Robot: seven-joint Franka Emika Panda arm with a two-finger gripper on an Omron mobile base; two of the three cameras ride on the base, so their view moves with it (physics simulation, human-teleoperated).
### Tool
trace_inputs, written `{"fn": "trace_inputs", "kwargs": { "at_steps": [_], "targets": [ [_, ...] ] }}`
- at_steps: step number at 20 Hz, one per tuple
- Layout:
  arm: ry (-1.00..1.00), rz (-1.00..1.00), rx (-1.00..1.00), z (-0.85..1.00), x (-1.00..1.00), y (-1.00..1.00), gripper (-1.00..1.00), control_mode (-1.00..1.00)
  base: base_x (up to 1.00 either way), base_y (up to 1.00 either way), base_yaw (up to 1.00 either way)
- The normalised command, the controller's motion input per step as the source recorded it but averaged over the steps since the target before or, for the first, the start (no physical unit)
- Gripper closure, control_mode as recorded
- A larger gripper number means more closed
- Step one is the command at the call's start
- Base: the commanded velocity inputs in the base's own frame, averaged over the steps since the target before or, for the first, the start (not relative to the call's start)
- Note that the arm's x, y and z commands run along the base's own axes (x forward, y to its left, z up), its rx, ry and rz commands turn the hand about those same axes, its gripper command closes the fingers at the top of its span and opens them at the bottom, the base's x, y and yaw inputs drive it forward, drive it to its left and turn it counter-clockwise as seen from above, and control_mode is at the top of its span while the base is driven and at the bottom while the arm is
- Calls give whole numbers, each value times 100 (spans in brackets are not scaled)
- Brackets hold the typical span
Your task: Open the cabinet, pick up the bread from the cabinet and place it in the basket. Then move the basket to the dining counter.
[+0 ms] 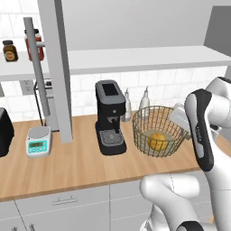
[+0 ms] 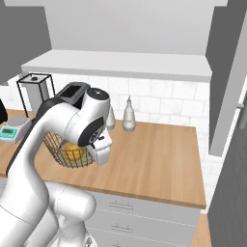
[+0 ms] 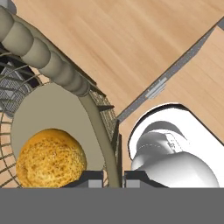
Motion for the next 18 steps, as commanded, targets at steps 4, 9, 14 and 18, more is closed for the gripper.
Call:
{"fn": "trace_inputs", "kwargs": {
  "at_steps": [4,9,14,18],
  "targets": [
    [0,0,0,0,0,0,100,-100,0,0,0],
    [0,0,0,0,0,0,100,-100,0,0,0],
    [0,0,0,0,0,0,100,100,-9,0,0],
    [0,0,0,0,0,0,100,100,-47,1,0]
  ]
}}
